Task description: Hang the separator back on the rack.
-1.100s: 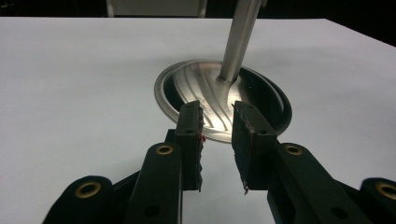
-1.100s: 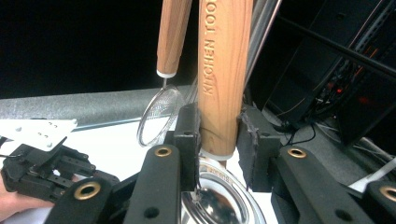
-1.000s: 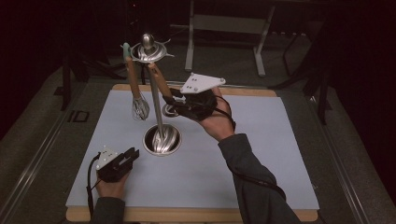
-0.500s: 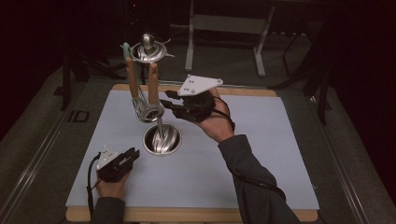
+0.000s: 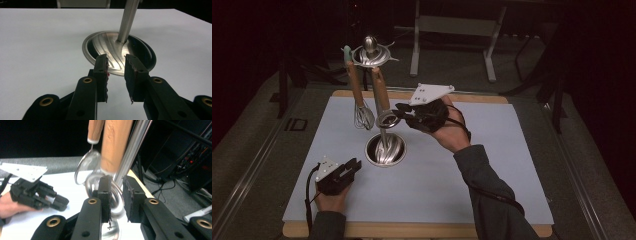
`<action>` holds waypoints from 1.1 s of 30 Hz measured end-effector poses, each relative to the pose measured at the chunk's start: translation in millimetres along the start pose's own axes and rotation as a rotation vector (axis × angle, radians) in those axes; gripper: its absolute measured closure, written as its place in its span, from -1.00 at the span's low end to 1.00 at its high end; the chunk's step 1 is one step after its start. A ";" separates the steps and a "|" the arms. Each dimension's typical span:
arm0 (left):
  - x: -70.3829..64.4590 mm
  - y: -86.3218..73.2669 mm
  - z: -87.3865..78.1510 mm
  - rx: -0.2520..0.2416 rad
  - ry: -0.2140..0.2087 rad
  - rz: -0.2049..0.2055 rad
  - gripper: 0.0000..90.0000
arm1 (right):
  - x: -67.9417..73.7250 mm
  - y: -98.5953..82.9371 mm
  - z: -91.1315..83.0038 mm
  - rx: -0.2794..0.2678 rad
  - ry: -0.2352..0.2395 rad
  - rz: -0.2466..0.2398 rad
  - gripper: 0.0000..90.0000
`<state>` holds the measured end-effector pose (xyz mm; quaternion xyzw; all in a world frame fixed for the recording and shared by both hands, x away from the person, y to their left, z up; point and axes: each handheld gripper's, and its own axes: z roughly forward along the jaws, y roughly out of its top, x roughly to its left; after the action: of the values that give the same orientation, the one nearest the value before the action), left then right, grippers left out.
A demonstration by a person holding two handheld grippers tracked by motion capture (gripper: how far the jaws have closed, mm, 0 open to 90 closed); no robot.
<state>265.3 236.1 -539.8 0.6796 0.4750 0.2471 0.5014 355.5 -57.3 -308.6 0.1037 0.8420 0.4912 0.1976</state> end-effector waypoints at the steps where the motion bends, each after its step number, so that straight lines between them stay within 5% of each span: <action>1: 0.2 0.0 -0.1 0.002 -0.001 0.002 0.61 | 0.1 -1.8 -0.3 0.012 0.003 0.000 0.72; 13: -0.2 0.1 0.0 0.001 0.001 0.003 0.62 | 1.7 -16.2 -3.4 0.106 -0.003 -0.055 0.67; 33: -1.1 -0.2 -0.7 -0.009 0.004 0.008 0.63 | 3.9 -66.4 5.4 0.170 0.039 0.012 0.63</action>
<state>264.2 235.4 -539.5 0.6787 0.4721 0.2527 0.5026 355.7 -84.6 -369.5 0.1156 0.8836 0.4212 0.1687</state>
